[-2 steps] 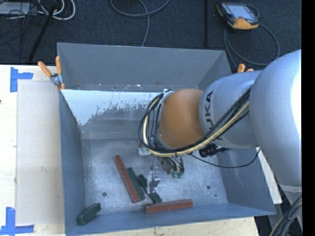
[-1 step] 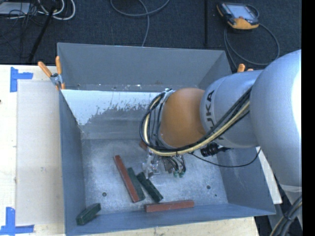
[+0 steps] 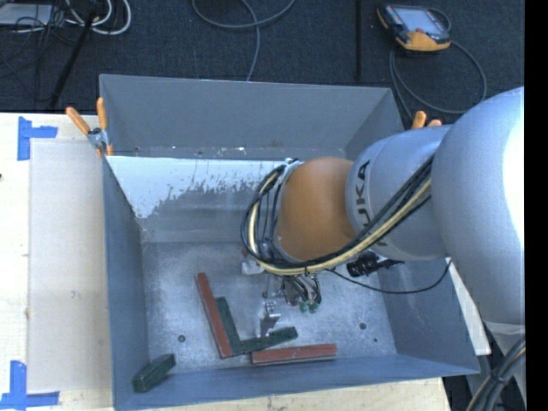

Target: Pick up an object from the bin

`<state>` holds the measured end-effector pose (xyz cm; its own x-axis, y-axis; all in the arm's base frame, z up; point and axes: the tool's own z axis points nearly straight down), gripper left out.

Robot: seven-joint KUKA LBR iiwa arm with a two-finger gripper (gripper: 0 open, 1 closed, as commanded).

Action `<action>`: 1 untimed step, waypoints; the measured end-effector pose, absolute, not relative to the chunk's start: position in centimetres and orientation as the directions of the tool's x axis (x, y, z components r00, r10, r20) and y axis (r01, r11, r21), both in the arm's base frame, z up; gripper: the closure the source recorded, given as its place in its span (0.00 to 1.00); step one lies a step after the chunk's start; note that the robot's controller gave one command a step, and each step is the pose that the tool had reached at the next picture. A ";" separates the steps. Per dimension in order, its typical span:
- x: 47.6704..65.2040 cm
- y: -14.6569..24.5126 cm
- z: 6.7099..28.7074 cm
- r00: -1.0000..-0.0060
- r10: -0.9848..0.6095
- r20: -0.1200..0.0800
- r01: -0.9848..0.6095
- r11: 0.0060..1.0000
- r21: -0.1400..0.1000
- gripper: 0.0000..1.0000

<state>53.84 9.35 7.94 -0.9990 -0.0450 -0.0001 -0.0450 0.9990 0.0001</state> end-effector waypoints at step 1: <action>53.8 9.3 7.9 -0.999 -0.045 0.000 -0.045 0.999 0.000 0.00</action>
Offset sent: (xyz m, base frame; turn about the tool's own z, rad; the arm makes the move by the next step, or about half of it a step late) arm -0.0629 -0.0718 0.0504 -0.1906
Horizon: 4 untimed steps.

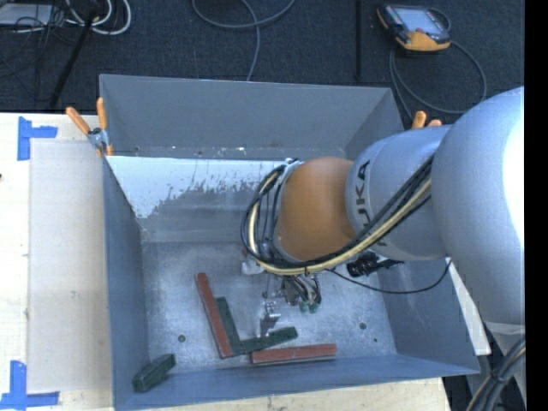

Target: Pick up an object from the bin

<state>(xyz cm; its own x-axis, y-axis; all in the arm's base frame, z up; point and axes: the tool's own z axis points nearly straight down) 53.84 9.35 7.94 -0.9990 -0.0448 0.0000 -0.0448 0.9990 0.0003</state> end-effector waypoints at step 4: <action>48.0 10.0 8.1 -0.998 -0.061 0.002 -0.061 0.998 0.001 1.00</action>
Offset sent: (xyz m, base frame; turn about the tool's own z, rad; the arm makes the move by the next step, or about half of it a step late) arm -0.0538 -0.0192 -0.0022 -0.1382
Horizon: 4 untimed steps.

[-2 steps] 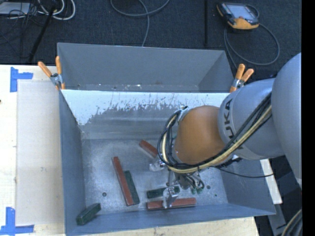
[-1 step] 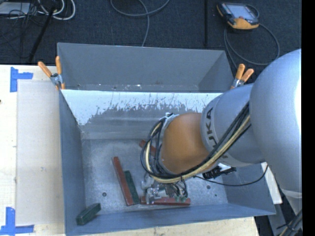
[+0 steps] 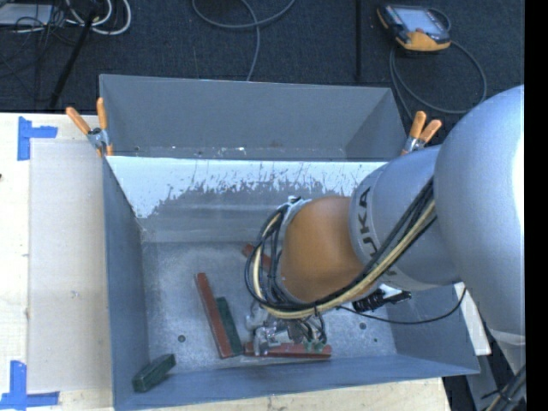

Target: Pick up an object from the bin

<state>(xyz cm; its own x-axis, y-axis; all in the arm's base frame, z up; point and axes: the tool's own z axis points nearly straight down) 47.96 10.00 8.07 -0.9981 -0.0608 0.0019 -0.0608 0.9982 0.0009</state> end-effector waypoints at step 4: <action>48.2 9.5 13.0 -0.985 -0.175 0.002 -0.175 0.985 0.000 0.00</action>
Offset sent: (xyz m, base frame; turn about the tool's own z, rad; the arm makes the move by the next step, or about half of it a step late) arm 0.0043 -0.0184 0.1534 -0.0718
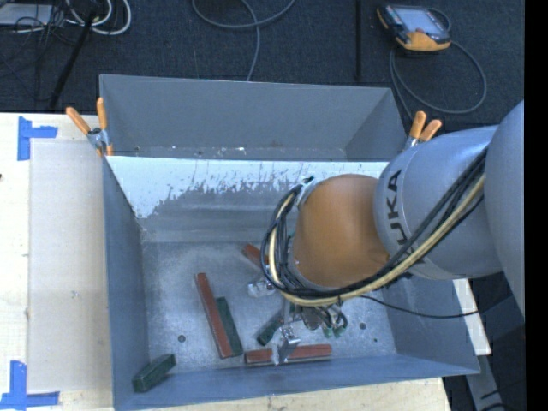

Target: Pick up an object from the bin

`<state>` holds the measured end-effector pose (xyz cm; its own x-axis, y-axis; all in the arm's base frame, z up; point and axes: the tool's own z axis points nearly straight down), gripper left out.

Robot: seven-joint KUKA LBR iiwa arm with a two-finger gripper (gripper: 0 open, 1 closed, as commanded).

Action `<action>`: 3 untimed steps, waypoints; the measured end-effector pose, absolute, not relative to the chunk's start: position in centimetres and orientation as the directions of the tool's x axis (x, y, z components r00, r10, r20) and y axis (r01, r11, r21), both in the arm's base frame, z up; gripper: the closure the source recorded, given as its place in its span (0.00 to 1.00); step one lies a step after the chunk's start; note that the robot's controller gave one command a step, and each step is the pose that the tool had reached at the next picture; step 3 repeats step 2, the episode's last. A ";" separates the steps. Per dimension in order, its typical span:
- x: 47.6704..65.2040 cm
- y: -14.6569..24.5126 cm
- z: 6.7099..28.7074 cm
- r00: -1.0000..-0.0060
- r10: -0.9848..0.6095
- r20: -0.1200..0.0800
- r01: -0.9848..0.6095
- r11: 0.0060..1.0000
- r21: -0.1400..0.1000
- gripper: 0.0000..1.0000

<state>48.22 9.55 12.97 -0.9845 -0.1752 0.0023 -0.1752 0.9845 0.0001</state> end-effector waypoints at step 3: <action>47.5 7.1 7.5 -0.934 -0.357 -0.001 -0.357 0.934 0.001 1.00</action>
Offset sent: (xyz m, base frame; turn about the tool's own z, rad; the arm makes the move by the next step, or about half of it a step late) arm 0.0000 0.0000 0.0000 0.0000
